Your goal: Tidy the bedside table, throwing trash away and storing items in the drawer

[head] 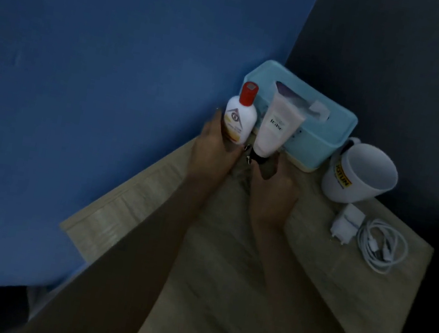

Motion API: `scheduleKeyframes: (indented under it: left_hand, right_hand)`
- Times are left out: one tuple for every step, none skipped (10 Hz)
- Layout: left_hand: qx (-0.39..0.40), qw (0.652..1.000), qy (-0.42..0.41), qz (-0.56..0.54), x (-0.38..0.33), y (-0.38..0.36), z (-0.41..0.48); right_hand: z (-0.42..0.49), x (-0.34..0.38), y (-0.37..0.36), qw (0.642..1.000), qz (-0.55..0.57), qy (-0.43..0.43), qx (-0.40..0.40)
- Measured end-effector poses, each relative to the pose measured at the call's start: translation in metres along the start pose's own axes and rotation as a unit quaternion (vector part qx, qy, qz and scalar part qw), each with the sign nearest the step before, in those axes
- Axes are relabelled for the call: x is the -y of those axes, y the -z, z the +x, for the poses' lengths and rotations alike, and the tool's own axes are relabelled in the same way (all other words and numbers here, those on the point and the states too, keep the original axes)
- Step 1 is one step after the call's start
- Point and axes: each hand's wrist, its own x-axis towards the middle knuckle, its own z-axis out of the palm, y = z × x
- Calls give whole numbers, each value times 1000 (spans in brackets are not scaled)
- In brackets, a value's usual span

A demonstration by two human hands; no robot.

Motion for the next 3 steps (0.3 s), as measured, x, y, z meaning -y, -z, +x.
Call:
scheduleKeyframes:
  left_hand:
    - [91,994,60,-5,-11,20,-26]
    - [136,987,87,26,-30,57,-65]
    - [177,977,105,56,-61,101,-95]
  right_hand:
    - [-27,1,12,996,-33,-64,43]
    - [-56,15,32,989,-62,-83,105]
    - [-67,40,58,966,-57,-146,205]
